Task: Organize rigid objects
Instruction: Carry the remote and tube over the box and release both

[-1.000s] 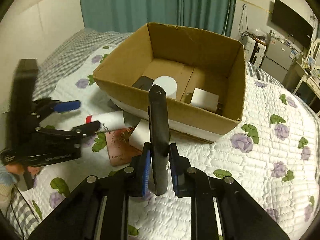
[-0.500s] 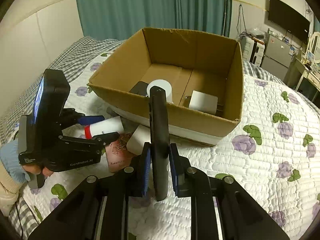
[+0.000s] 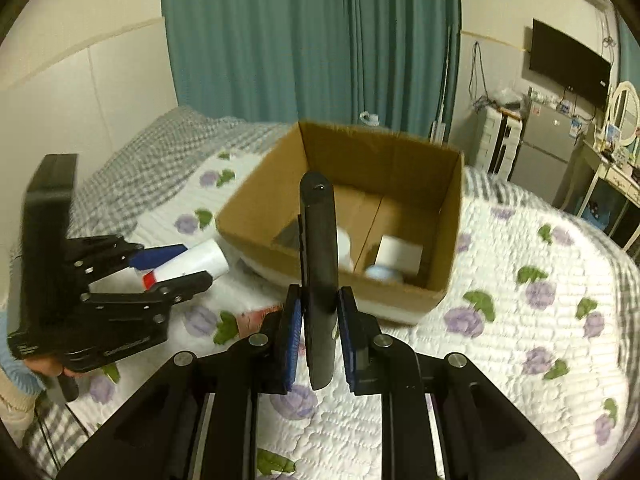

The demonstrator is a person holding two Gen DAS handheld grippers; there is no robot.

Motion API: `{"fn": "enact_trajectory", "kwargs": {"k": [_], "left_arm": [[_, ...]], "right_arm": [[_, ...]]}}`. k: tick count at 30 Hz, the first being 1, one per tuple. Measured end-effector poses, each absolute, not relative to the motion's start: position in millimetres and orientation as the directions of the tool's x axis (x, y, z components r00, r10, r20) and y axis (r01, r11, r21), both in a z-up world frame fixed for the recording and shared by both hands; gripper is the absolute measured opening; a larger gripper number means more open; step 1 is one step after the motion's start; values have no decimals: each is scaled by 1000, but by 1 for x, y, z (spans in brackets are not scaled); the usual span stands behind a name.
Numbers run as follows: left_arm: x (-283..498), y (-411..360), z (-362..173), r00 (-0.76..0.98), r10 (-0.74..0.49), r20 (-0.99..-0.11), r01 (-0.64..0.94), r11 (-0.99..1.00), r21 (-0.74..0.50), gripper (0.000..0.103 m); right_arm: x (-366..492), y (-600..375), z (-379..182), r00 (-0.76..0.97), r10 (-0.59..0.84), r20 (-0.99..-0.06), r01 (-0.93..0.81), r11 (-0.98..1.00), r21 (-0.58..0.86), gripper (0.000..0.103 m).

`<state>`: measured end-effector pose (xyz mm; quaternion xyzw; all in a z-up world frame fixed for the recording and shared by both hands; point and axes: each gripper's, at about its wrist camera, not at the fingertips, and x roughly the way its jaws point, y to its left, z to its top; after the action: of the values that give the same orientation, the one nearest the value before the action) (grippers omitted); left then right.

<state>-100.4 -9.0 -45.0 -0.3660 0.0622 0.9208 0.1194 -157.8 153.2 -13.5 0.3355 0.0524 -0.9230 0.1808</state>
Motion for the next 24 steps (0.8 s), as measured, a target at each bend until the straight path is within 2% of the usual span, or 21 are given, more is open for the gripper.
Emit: {"fn": "enact_trajectory", "kwargs": {"k": [3,7,11,16,24], "left_arm": [[-106,-5,-13,-725,223,-651,-283,-959,-13,38],[-123,6,21,-768,229,-598,-288,-958,3,38],[-162,14,35,-761,264,-593,-301,-953,-39,37],[-210,25,23,-751,240,-615,-272,-961,-43,37],[-248,42,-34,-703,208,-680,-263,-964,-22,37]], "right_arm": [[-163,156,11,-743,-295,-601,360,-933,13,17],[-181,163,41,-775,-299,-556,352,-936,14,17],[-203,170,51,-792,-282,-542,338,-941,-3,17],[-235,178,35,-777,-276,-566,326,-945,13,17],[-265,189,-10,-727,-280,-627,328,-944,41,17]]}}
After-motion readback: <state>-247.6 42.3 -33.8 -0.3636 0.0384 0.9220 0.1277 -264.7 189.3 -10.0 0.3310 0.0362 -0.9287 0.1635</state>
